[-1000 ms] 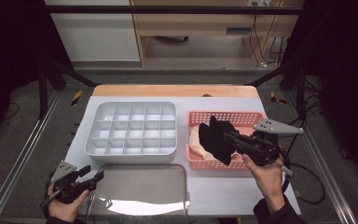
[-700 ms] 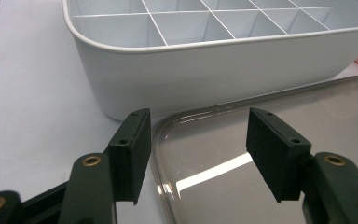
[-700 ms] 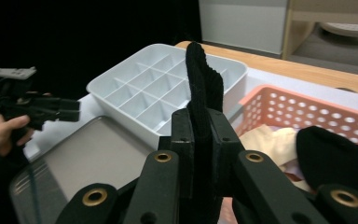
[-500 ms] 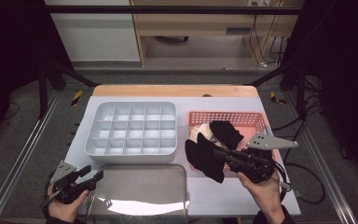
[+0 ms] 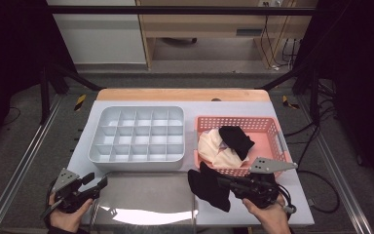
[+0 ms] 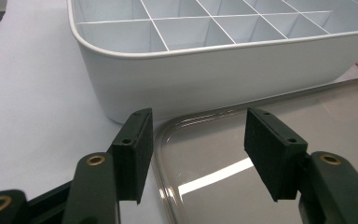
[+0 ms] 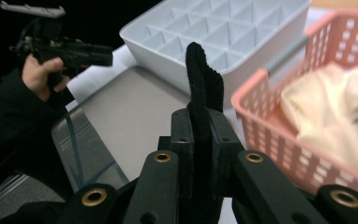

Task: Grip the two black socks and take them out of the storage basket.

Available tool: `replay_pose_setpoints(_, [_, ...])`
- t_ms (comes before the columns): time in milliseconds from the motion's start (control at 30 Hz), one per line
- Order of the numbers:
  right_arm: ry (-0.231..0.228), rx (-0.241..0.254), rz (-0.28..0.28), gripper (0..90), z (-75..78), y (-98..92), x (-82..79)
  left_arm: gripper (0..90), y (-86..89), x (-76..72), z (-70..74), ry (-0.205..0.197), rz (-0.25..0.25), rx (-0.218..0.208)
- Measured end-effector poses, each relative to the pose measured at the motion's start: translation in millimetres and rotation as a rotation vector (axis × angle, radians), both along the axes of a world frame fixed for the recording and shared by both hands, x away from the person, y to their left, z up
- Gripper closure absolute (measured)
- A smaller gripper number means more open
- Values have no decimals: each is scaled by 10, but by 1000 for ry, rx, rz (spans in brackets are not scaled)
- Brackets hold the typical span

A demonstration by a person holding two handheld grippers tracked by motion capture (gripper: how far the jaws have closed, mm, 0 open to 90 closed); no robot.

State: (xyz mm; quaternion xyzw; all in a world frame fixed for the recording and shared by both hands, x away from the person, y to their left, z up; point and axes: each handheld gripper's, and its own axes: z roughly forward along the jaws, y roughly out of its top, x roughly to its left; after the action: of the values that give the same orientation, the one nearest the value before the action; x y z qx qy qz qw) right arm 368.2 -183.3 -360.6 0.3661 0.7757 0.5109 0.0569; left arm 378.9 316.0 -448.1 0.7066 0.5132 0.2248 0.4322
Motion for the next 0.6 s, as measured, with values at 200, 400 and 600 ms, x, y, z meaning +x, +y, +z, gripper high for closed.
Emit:
replay_pose_setpoints(200, [87, -30, -28, 827, -310, -76, 56, 414, -9, -3, -3, -4, 5, 9])
replay_pose_setpoints(400, [139, -50, -59, 827, -493, -142, 89, 406, -10, -3, -6, -7, 9, 17])
replay_pose_setpoints(600, [183, -108, -122, 820, -737, -220, 146, 401, -18, -10, -6, -13, 8, 22])
